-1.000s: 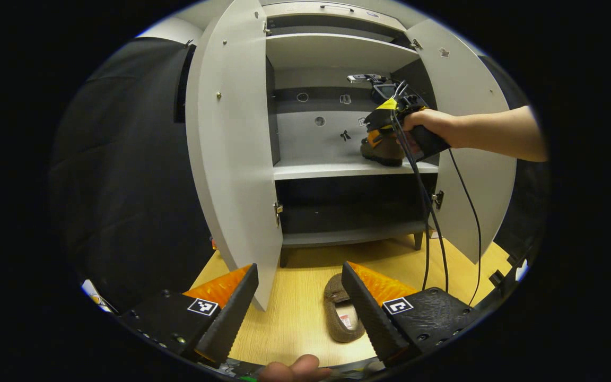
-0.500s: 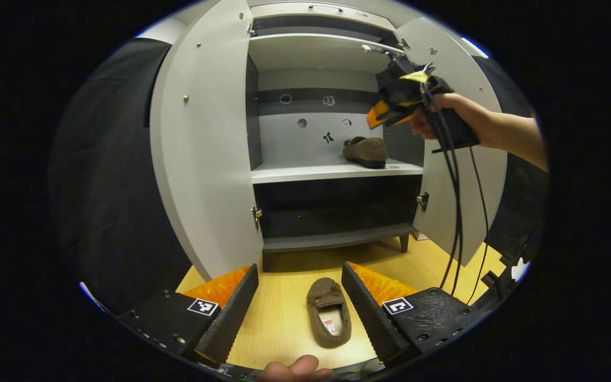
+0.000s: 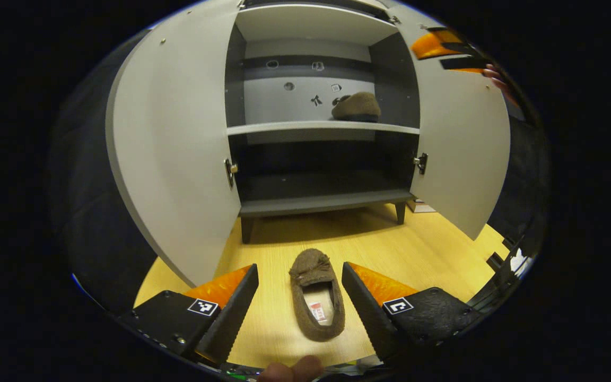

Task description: Grab one shoe with the right hand and put it into the shoe cabinet, grab the other shoe with the left hand and put it into the shoe cabinet; then close the right door with the right hand and the left door with the left hand.

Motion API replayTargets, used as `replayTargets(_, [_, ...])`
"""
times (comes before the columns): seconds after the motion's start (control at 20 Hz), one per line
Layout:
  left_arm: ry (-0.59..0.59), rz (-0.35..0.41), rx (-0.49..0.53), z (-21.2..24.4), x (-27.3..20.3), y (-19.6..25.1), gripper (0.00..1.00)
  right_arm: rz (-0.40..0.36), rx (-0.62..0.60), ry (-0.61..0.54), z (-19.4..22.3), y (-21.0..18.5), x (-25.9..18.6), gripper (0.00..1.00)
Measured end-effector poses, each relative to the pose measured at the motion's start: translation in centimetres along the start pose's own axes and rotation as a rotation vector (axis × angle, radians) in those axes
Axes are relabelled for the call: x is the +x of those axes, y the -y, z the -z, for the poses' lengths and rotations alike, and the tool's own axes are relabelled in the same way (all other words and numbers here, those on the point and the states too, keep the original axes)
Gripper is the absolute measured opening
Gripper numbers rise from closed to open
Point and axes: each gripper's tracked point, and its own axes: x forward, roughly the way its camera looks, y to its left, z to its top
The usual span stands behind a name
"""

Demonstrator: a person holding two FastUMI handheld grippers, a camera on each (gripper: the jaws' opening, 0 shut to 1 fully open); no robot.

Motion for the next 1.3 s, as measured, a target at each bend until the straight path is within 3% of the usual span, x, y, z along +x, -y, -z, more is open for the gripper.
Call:
replayTargets(0.15, [-0.111, -0.003, -0.018, 4.1, 2.5, -0.3, 0.97, -0.029, 0.154, -0.089, 2.6, -0.9, -2.8, 0.95])
replayTargets(0.35, [-0.148, -0.004, -0.019, 6.6, 4.9, -0.5, 0.97, 0.053, 0.136, -0.153, 4.5, 1.8, -5.0, 0.95])
replayTargets(0.55, [-0.236, -0.013, -0.081, 9.7, 7.0, -1.0, 0.96, 0.08, 0.123, -0.16, 4.7, 2.8, -6.1, 0.95])
replayTargets(0.6, [-0.239, 0.009, -0.108, 9.7, 7.3, -0.7, 0.93, 0.074, 0.123, -0.169, 5.1, 2.5, -6.4, 0.95])
replayTargets(0.65, [-0.251, 0.036, -0.139, 9.9, 7.6, -0.2, 0.76, 0.058, 0.115, -0.184, 5.5, 2.0, -6.6, 0.94])
replayTargets(0.7, [-0.271, 0.038, -0.162, 10.3, 7.9, -0.2, 0.89, 0.057, 0.094, -0.197, 6.0, 2.1, -6.6, 0.94])
replayTargets(0.75, [-0.301, -0.01, -0.161, 11.1, 8.0, -1.2, 0.68, 0.06, 0.084, -0.201, 6.0, 2.4, -6.6, 0.94])
replayTargets(0.85, [-0.305, -0.008, -0.168, 10.8, 7.5, -1.0, 0.2, 0.045, 0.096, -0.202, 5.9, 2.2, -6.5, 0.94])
replayTargets(0.95, [-0.307, -0.006, -0.134, 10.8, 7.8, -1.0, 0.08, 0.041, 0.108, -0.226, 6.6, 2.4, -6.2, 0.94])
replayTargets(1.1, [-0.305, -0.001, -0.133, 10.0, 7.6, -1.0, 0.08, 0.028, 0.136, -0.244, 6.9, 2.4, -5.6, 0.94])
replayTargets(1.3, [-0.269, -0.049, -0.139, 6.7, 6.0, -1.8, 0.08, -0.001, 0.163, -0.27, 7.4, 2.0, -5.1, 0.95])
